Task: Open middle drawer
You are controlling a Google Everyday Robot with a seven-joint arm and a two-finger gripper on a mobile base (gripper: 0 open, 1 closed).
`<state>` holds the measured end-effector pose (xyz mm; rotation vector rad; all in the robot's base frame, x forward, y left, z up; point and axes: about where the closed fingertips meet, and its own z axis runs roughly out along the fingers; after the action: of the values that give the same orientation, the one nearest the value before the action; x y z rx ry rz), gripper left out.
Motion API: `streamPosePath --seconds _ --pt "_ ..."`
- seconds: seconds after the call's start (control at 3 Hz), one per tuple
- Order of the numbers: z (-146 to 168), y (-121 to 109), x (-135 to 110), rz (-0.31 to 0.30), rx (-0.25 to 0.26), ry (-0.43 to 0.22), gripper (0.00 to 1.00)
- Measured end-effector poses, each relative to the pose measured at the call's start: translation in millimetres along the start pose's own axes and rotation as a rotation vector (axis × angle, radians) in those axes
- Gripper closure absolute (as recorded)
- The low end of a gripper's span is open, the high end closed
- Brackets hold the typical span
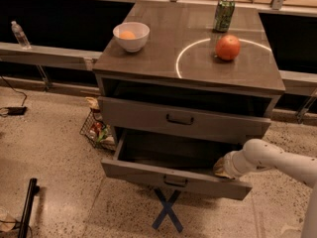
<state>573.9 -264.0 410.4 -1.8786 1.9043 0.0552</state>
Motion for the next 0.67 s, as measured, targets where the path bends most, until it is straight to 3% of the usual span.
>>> streamPosePath --seconds 0.33,0.67 --pt "0 29 -6 0.032 -0.102 0.013 1.00" --pt "-11 74 -21 0.075 -0.268 0.032 1.00"
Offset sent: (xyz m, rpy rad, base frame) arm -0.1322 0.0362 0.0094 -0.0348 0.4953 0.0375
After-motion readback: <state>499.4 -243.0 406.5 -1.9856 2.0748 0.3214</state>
